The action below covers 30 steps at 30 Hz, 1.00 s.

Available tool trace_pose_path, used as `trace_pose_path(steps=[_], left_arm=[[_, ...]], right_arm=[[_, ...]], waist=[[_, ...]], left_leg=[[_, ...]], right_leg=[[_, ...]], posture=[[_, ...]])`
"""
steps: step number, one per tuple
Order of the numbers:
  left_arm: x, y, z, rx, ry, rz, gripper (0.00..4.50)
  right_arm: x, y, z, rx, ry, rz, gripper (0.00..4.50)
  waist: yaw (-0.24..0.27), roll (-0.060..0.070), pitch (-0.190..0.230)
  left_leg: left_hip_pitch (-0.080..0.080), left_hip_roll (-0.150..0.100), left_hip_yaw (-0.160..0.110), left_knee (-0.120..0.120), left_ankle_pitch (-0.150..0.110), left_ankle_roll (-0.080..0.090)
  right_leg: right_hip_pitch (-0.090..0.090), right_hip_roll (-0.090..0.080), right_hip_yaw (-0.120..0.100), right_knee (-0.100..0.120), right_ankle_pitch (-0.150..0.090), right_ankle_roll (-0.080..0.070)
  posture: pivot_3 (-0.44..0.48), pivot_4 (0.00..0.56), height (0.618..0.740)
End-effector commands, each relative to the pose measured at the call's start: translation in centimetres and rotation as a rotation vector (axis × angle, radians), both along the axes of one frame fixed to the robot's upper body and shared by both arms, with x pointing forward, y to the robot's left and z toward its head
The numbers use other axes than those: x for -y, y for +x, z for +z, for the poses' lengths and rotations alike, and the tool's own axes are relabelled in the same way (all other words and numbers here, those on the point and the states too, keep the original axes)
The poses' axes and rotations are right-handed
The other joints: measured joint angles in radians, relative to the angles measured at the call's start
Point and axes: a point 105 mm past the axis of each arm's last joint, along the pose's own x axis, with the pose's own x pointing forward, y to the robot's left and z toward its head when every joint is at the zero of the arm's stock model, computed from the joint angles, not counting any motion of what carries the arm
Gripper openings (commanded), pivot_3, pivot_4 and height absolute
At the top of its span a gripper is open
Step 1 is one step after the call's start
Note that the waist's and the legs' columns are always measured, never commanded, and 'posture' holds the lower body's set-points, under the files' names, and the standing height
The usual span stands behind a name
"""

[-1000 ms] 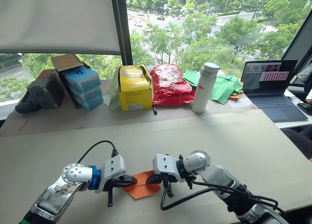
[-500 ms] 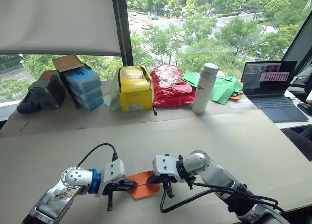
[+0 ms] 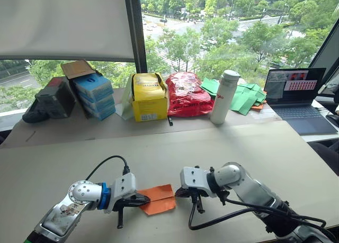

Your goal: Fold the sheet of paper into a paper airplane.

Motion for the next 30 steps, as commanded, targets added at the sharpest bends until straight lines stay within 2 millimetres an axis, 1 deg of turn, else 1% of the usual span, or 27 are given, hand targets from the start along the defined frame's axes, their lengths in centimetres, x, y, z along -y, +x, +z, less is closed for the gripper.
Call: trace_pose_path(steps=[1,4,5,7,8,10,13,16,19,21,23,26,30], left_arm=[[-1.8,-0.2,-2.0,-0.066,0.093,0.05,0.0],[-1.7,-0.2,-1.9,-0.063,0.09,0.048,0.0],[-1.7,-0.2,-1.9,-0.062,0.09,0.047,0.0],[-1.7,-0.2,-1.8,-0.059,0.089,0.045,0.0],[-1.7,-0.1,-1.7,-0.057,0.09,0.044,0.0],[-1.7,-0.1,-1.6,-0.054,0.09,0.042,0.0],[-1.4,0.0,-1.4,-0.048,0.086,0.036,0.0],[-1.3,0.1,-1.3,-0.042,0.083,0.033,0.0],[-1.1,0.2,-1.1,-0.038,0.08,0.031,0.0],[-0.9,0.2,-0.9,-0.033,0.072,0.026,0.0],[-0.5,0.3,-0.7,-0.029,0.061,0.021,0.0],[0.2,0.4,-0.5,-0.025,0.047,0.01,0.0],[1.0,0.7,-0.6,-0.022,0.034,0.001,0.0]], right_arm=[[1.5,0.4,-0.3,-0.026,-0.015,-0.067,0.04],[-0.1,-0.4,2.2,-0.002,0.104,0.015,0.04],[-0.9,-0.5,3.6,0.005,0.159,0.036,0.04],[-1.9,-0.8,5.4,0.019,0.221,0.064,0.04],[-2.5,-0.9,5.8,0.023,0.24,0.075,0.04],[-3.3,-0.9,6.0,0.026,0.252,0.081,0.04],[-4.3,-0.7,4.5,0.022,0.221,0.083,0.04],[-4.7,-0.2,2.9,0.027,0.173,0.072,0.04],[-4.6,0.6,1.4,0.02,0.129,0.034,0.04],[-4.0,1.5,0.0,0.012,0.081,-0.021,0.04],[-3.6,1.7,-1.0,-0.006,0.046,-0.041,0.04],[-3.1,1.3,-1.6,-0.047,0.019,-0.044,0.04],[-3.2,1.1,-1.6,-0.055,0.017,-0.032,0.04]], waist=[[0.0,0.0,0.0],[0.0,0.0,0.0],[0.0,0.0,0.0],[-0.003,0.0,0.001],[-0.005,0.0,0.001],[-0.005,0.0,0.001],[-0.003,0.0,0.001],[-0.002,0.0,0.001],[-0.001,0.0,0.001],[-0.001,0.0,0.001],[-0.002,0.0,0.001],[-0.001,0.001,0.001],[0.0,0.0,0.001]], left_leg=[[0.001,0.001,0.0,0.0,-0.001,-0.001],[0.001,0.001,0.0,0.0,-0.003,-0.003],[0.001,0.001,0.0,0.0,-0.002,-0.003],[0.0,0.002,0.0,0.0,-0.002,-0.003],[0.0,0.002,0.001,-0.001,-0.002,-0.003],[0.0,0.004,0.001,-0.001,-0.002,-0.004],[0.001,0.006,0.001,-0.001,-0.002,-0.003],[0.0,0.006,0.002,-0.001,-0.002,-0.003],[0.0,0.006,0.003,-0.001,-0.002,-0.004],[0.0,0.006,0.003,-0.001,-0.002,-0.004],[0.0,0.006,0.003,-0.001,-0.002,-0.004],[0.001,0.007,0.003,-0.001,-0.002,-0.004],[0.001,0.006,0.003,-0.001,-0.002,-0.004]], right_leg=[[0.004,0.0,0.0,-0.001,0.0,0.0],[0.004,0.0,-0.001,-0.001,0.0,0.0],[0.004,0.0,-0.001,-0.001,0.0,0.0],[0.003,0.0,-0.001,-0.001,0.0,0.0],[0.003,0.0,-0.001,-0.001,0.0,0.0],[0.003,0.001,-0.001,-0.001,0.0,0.0],[0.003,0.001,-0.004,-0.001,0.0,0.0],[0.001,0.001,-0.006,0.0,0.0,0.0],[0.0,0.001,-0.006,0.0,0.001,-0.001],[0.0,0.001,-0.006,0.0,0.001,-0.001],[0.0,0.001,-0.006,0.0,0.001,-0.002],[0.0,0.002,-0.006,0.0,0.001,-0.002],[0.002,0.002,-0.007,-0.001,0.001,-0.002]], posture=[[0.0,0.15,0.738],[0.0,0.15,0.738],[0.0,0.15,0.738],[0.0,0.15,0.738],[0.0,0.15,0.738],[0.0,0.15,0.738],[0.0,0.15,0.738],[0.0,0.15,0.738],[0.0,0.15,0.738],[0.0,0.15,0.738],[0.0,0.15,0.738],[0.0,0.15,0.738],[0.0,0.15,0.738]])
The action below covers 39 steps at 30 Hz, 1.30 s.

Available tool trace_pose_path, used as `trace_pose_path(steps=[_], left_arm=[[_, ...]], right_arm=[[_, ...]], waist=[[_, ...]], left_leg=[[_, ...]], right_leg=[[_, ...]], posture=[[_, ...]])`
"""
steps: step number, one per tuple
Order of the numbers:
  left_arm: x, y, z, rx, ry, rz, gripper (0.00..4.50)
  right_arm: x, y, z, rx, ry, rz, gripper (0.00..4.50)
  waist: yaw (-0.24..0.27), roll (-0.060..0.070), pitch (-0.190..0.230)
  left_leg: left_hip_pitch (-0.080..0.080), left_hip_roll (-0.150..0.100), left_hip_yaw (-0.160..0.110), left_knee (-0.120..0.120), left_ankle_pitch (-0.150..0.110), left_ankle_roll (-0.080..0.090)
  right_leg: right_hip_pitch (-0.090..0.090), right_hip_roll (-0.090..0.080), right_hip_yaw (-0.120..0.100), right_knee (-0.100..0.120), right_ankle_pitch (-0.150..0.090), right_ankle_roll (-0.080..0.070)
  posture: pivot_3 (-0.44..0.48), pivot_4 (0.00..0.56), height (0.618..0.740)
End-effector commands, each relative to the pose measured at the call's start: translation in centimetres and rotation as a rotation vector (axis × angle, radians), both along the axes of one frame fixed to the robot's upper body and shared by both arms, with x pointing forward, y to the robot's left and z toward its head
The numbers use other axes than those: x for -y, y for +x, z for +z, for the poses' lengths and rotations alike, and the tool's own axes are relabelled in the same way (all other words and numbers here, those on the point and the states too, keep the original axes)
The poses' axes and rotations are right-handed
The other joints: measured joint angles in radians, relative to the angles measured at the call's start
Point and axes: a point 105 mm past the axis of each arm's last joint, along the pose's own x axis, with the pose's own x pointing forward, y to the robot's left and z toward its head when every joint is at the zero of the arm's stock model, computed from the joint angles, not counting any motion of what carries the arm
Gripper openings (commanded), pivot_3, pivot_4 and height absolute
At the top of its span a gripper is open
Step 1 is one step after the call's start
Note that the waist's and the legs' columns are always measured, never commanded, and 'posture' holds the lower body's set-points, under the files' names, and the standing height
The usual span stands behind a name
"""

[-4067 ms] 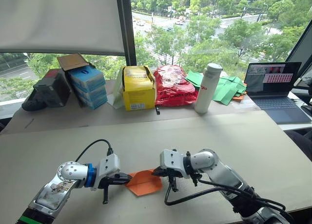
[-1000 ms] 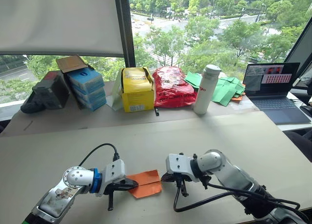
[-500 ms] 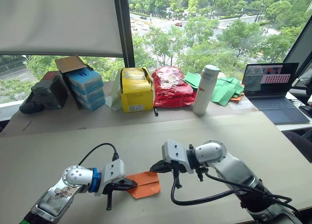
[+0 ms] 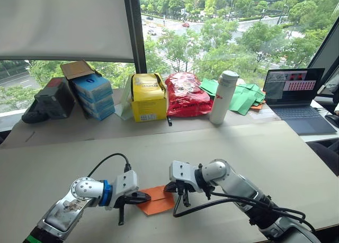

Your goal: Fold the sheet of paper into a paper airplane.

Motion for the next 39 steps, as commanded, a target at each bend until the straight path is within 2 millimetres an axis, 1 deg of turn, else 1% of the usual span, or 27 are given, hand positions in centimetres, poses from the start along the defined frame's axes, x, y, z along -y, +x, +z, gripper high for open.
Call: trace_pose_path(steps=[1,9,16,19,23,30,35,38,39], left_arm=[[0.6,0.0,-1.1,-0.029,0.021,0.007,0.0],[1.5,0.0,-1.9,-0.036,0.027,-0.004,0.0],[1.1,-0.2,-2.6,-0.048,0.062,-0.006,0.0],[0.0,-0.7,-3.1,-0.066,0.1,0.0,0.0],[-1.2,-1.2,-3.3,-0.076,0.12,0.013,0.0],[-3.8,-3.1,-3.7,-0.108,0.182,0.037,0.0],[-5.3,-3.6,-3.4,-0.117,0.198,0.074,0.0],[-7.1,-4.2,-3.5,-0.135,0.23,0.113,0.0],[-7.4,-4.4,-3.4,-0.138,0.234,0.121,0.0]], right_arm=[[0.9,-0.3,-1.7,-0.045,-0.075,-0.019,0.04],[0.9,-0.6,-1.9,-0.055,-0.094,-0.018,0.04],[0.8,-0.5,-1.9,-0.051,-0.097,-0.022,0.04],[0.8,-0.5,-1.9,-0.05,-0.098,-0.023,0.04],[0.8,-0.6,-1.9,-0.051,-0.098,-0.025,0.04],[0.7,-0.5,-1.9,-0.051,-0.101,-0.025,0.04],[0.7,-0.4,-1.9,-0.05,-0.101,-0.02,0.04],[0.5,-0.5,-1.8,-0.049,-0.1,-0.013,0.04],[0.5,-0.5,-1.8,-0.048,-0.1,-0.011,0.04]], waist=[[0.0,0.0,0.0],[0.002,0.0,0.0],[0.003,0.0,0.0],[0.001,0.0,0.0],[-0.003,0.001,-0.001],[-0.022,0.001,-0.002],[-0.024,0.002,-0.002],[-0.027,0.002,-0.002],[-0.028,0.002,-0.002]], left_leg=[[0.0,0.0,0.0,0.0,0.0,0.0],[0.0,0.0,0.0,0.0,0.0,0.0],[0.001,0.0,0.0,0.0,-0.001,0.0],[0.001,0.0,0.0,0.0,0.0,0.0],[0.001,0.001,0.0,-0.001,0.0,0.0],[0.003,0.003,0.0,-0.004,-0.001,-0.001],[0.006,0.003,0.0,-0.007,-0.001,-0.002],[0.008,0.004,0.0,-0.009,-0.001,-0.002],[0.008,0.004,0.001,-0.01,-0.001,-0.002]], right_leg=[[0.0,0.0,0.0,0.0,0.0,0.0],[0.001,0.0,0.0,-0.001,0.0,0.0],[0.002,0.0,0.0,-0.001,0.0,0.0],[0.002,0.0,0.0,-0.001,0.0,0.0],[0.001,0.0,-0.001,-0.001,0.0,0.0],[0.0,0.0,-0.001,-0.001,0.0,0.0],[0.002,0.0,-0.003,-0.001,-0.001,0.001],[0.002,0.0,-0.005,-0.001,-0.001,0.001],[0.002,-0.001,-0.006,-0.001,-0.001,0.001]], posture=[[0.0,0.15,0.738],[0.0,0.15,0.738],[0.0,0.15,0.738],[0.0,0.15,0.738],[0.0,0.15,0.738],[0.0,0.15,0.738],[0.0,0.15,0.738],[0.0,0.15,0.738],[0.0,0.15,0.738]])
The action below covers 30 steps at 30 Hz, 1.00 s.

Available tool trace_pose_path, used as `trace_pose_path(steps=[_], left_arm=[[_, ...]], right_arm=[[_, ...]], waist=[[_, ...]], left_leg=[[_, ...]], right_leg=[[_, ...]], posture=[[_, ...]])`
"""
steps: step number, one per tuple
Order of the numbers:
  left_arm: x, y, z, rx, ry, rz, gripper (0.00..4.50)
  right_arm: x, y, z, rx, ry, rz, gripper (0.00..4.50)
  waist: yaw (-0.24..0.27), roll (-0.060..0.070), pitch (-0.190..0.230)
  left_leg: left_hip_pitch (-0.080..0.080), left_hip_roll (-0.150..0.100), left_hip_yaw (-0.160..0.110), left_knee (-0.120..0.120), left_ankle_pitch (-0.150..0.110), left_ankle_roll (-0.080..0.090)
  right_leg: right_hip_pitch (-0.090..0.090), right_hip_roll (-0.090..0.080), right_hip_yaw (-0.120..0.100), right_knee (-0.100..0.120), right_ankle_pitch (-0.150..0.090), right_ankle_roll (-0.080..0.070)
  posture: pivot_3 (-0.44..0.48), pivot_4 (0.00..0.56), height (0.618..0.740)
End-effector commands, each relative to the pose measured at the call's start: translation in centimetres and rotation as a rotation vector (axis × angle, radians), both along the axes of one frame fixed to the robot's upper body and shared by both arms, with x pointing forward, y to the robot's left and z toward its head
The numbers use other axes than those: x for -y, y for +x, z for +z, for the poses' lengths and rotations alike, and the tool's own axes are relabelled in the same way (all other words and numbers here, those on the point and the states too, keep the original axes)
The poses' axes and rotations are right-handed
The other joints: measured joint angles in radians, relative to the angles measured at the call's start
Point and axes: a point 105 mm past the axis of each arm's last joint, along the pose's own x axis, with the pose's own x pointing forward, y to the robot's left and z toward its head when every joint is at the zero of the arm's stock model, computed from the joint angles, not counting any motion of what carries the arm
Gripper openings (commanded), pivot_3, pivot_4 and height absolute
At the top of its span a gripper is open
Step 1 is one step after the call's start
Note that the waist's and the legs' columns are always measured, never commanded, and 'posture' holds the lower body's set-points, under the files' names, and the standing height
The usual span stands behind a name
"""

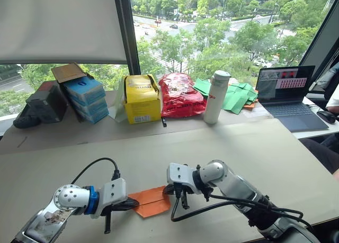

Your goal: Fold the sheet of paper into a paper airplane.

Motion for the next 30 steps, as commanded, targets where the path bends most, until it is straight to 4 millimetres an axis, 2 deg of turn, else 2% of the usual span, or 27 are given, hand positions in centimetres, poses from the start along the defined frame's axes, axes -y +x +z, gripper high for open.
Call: trace_pose_path(steps=[1,7,10,13,15,17,18,20,21,22,25,30], left_arm=[[-3.5,-1.9,-2.9,-0.152,0.119,0.09,0.0],[-4.0,-1.9,-2.5,-0.142,0.117,0.116,0.0],[-3.8,-0.9,-1.0,-0.101,0.059,0.148,0.0],[-3.5,0.2,1.1,-0.07,-0.042,0.206,0.0],[-3.9,0.6,3.2,-0.048,-0.115,0.25,0.0],[-4.2,0.3,4.9,-0.065,-0.175,0.278,0.0],[-4.2,0.0,5.3,-0.079,-0.193,0.286,0.0],[-4.2,-0.3,6.5,-0.104,-0.248,0.301,0.0],[-4.2,-0.4,6.8,-0.111,-0.266,0.307,0.0],[-4.1,-0.5,7.0,-0.118,-0.277,0.308,0.26],[-3.5,-0.7,7.6,-0.148,-0.334,0.305,1.2],[-3.0,-0.5,7.7,-0.174,-0.359,0.308,2.87]], right_arm=[[1.0,0.1,-1.6,-0.041,-0.07,-0.03,0.04],[0.9,0.0,-1.5,-0.038,-0.066,-0.021,0.04],[0.4,0.0,-0.6,-0.022,-0.025,-0.011,0.04],[0.2,-0.3,0.7,-0.007,0.034,-0.003,0.04],[0.0,-1.1,2.6,0.003,0.118,0.021,0.04],[0.0,-1.9,4.4,0.01,0.197,0.034,0.04],[0.0,-2.2,5.0,0.009,0.221,0.031,0.04],[0.4,-2.5,6.2,0.014,0.258,0.022,0.04],[0.6,-2.6,6.5,0.013,0.266,0.018,0.3],[0.7,-2.7,6.8,0.009,0.273,0.016,0.61],[1.0,-2.3,7.4,-0.014,0.309,-0.008,1.53],[0.1,-1.0,6.7,-0.061,0.314,-0.019,3.27]], waist=[[-0.001,0.0,0.0],[0.002,0.001,0.0],[0.001,0.001,0.0],[0.002,-0.001,0.002],[0.003,-0.003,0.003],[0.005,-0.008,0.006],[0.005,-0.008,0.006],[0.004,-0.008,0.006],[0.004,-0.008,0.006],[0.004,-0.008,0.006],[0.004,-0.009,0.006],[0.002,-0.009,0.007]], left_leg=[[0.001,0.0,0.0,-0.001,0.0,0.0],[0.005,0.002,0.001,-0.004,0.0,-0.001],[0.005,0.002,0.001,-0.004,0.0,-0.001],[0.003,0.003,0.001,-0.004,0.0,-0.002],[-0.002,0.003,0.001,-0.004,0.001,-0.003],[-0.012,0.003,0.001,-0.003,0.003,-0.006],[-0.016,0.003,0.001,-0.003,0.007,-0.013],[-0.023,0.002,0.001,-0.002,0.007,-0.013],[-0.027,0.002,0.001,-0.002,0.007,-0.013],[-0.028,0.002,0.001,-0.001,0.007,-0.013],[-0.028,0.002,0.001,-0.001,0.006,-0.012],[-0.028,0.002,0.002,-0.001,0.006,-0.012]], right_leg=[[0.0,0.0,-0.001,0.0,0.0,0.0],[0.002,-0.001,-0.005,0.0,-0.004,0.006],[0.002,-0.001,-0.006,0.0,-0.004,0.005],[0.0,-0.001,-0.007,0.0,-0.003,0.004],[-0.005,-0.001,-0.008,0.0,0.0,-0.001],[-0.015,-0.001,-0.009,0.001,0.001,-0.003],[-0.019,-0.001,-0.01,0.001,0.002,-0.005],[-0.027,-0.001,-0.01,0.002,0.003,-0.006],[-0.031,-0.002,-0.01,0.002,0.004,-0.007],[-0.031,-0.002,-0.01,0.002,0.004,-0.008],[-0.031,-0.002,-0.01,0.001,0.004,-0.008],[-0.03,-0.002,-0.01,0.0,0.005,-0.009]], posture=[[0.0,0.15,0.738],[0.0,0.15,0.738],[0.0,0.15,0.738],[0.0,0.15,0.738],[0.0,0.15,0.738],[0.0,0.15,0.738],[0.0,0.15,0.738],[0.0,0.15,0.738],[0.0,0.15,0.738],[0.0,0.15,0.738],[0.0,0.15,0.738],[0.0,0.15,0.738]])
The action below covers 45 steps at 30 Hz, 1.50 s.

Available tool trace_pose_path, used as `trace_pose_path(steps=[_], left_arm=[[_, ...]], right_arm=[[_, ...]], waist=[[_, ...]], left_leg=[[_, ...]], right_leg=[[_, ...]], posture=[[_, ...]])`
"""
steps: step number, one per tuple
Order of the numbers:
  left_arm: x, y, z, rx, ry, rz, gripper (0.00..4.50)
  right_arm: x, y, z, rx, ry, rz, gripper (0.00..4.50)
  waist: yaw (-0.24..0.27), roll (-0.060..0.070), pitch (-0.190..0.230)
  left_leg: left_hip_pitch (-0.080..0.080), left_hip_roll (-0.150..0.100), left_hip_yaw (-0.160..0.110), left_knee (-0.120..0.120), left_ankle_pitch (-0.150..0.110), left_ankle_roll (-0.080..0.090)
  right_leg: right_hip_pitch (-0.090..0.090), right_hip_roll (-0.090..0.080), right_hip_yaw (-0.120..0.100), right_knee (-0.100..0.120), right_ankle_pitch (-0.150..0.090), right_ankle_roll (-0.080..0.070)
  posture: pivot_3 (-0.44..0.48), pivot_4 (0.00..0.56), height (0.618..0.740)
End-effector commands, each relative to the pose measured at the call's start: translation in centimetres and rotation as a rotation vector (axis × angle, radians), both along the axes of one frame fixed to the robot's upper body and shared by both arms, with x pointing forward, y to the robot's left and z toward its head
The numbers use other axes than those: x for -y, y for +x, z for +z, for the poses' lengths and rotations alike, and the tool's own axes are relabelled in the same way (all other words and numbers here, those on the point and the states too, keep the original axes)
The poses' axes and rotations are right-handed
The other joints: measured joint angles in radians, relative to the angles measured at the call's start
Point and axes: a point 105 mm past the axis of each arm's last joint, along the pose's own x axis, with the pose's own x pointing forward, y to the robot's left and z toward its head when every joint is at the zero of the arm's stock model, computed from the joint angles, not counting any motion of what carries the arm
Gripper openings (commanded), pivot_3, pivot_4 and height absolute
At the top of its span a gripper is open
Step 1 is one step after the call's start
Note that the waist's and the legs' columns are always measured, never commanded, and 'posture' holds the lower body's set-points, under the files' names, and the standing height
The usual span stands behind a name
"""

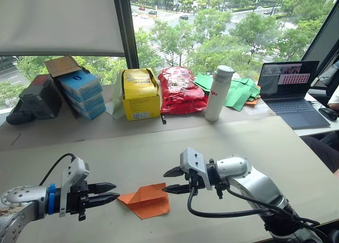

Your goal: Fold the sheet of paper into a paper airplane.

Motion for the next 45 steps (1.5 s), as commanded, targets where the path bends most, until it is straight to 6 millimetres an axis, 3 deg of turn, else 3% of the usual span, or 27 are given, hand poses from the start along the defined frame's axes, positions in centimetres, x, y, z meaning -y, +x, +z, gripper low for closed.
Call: trace_pose_path(steps=[1,2,5,8,20,25,30,33,36,40,43,45], left_arm=[[0.4,-0.1,0.9,0.01,-0.01,-0.022,3.2],[0.6,-0.4,0.8,-0.006,-0.021,-0.031,3.57],[1.0,-0.9,0.4,-0.024,-0.011,-0.053,4.48],[1.4,-0.9,0.7,-0.018,-0.029,-0.048,4.48],[1.6,-1.1,0.1,-0.019,-0.051,-0.027,4.5],[1.1,-0.7,-0.2,-0.006,-0.055,-0.015,4.5],[0.9,0.5,0.8,0.041,-0.079,0.017,4.5],[0.2,2.2,2.7,0.111,-0.144,0.092,4.5],[0.0,3.0,3.9,0.132,-0.205,0.131,4.5],[0.1,3.4,4.4,0.136,-0.238,0.152,4.5],[0.3,3.5,4.2,0.127,-0.235,0.155,4.5],[0.4,3.4,4.0,0.115,-0.232,0.149,4.5]], right_arm=[[-1.0,0.5,0.5,-0.016,0.039,0.028,3.57],[-1.3,0.5,0.3,-0.047,0.051,0.035,3.93],[-1.8,0.5,-1.7,-0.094,0.013,0.064,3.94],[-2.1,0.6,-2.9,-0.114,-0.009,0.075,3.94],[-2.5,0.6,-3.1,-0.14,0.01,0.095,0.02],[-2.3,0.5,-2.7,-0.125,0.027,0.085,0.02],[-1.9,2.5,-1.1,0.051,0.082,-0.022,0.02],[-1.1,3.8,1.1,0.348,0.113,-0.079,0.02],[-1.2,3.0,2.5,0.657,0.133,-0.052,0.02],[-1.0,2.4,1.3,1.017,0.052,-0.016,0.02],[-1.2,1.5,-0.3,1.163,0.018,0.048,0.02],[-1.3,0.3,-2.1,1.15,0.001,0.143,0.02]], waist=[[0.0,0.0,0.0],[-0.001,0.0,0.0],[0.0,0.0,0.0],[0.0,0.0,0.0],[-0.001,0.0,0.0],[0.0,0.0,0.0],[0.0,0.0,0.0],[0.004,0.0,0.0],[0.002,0.0,0.0],[-0.001,-0.001,0.0],[-0.001,-0.001,0.0],[-0.001,-0.001,0.0]], left_leg=[[0.0,0.0,0.001,0.0,0.0,0.0],[0.0,0.0,0.001,0.0,0.001,-0.001],[0.001,0.001,0.002,0.0,0.002,-0.002],[0.001,0.001,0.002,0.001,0.002,-0.003],[0.001,0.001,0.003,0.003,0.002,-0.003],[0.001,0.001,0.003,0.004,0.002,-0.003],[0.001,0.001,0.003,0.004,0.002,-0.003],[0.0,0.001,0.003,0.007,0.002,-0.003],[0.0,0.001,0.003,0.01,0.002,-0.003],[0.001,0.0,0.004,0.01,0.002,-0.003],[0.001,0.0,0.005,0.01,0.002,-0.004],[0.001,0.0,0.005,0.01,0.003,-0.004]], right_leg=[[0.0,0.0,0.0,0.0,0.001,-0.002],[0.0,0.0,0.0,0.0,0.002,-0.003],[0.0,0.0,0.0,0.0,0.003,-0.005],[0.0,0.0,0.0,0.0,0.004,-0.007],[0.0,0.001,0.0,0.002,0.005,-0.008],[0.0,0.001,0.0,0.002,0.005,-0.009],[0.0,0.001,0.0,0.002,0.005,-0.009],[0.0,0.001,-0.001,0.004,0.006,-0.009],[0.0,0.001,-0.002,0.005,0.006,-0.009],[0.0,0.002,-0.002,0.006,0.006,-0.009],[-0.001,0.002,-0.001,0.007,0.006,-0.009],[-0.001,0.002,-0.001,0.007,0.006,-0.009]], posture=[[0.0,0.15,0.738],[0.0,0.15,0.738],[0.0,0.15,0.738],[0.0,0.15,0.738],[0.0,0.15,0.738],[0.0,0.15,0.738],[0.0,0.15,0.738],[0.0,0.15,0.738],[0.0,0.15,0.738],[0.0,0.15,0.738],[0.0,0.15,0.738],[0.0,0.15,0.738]])
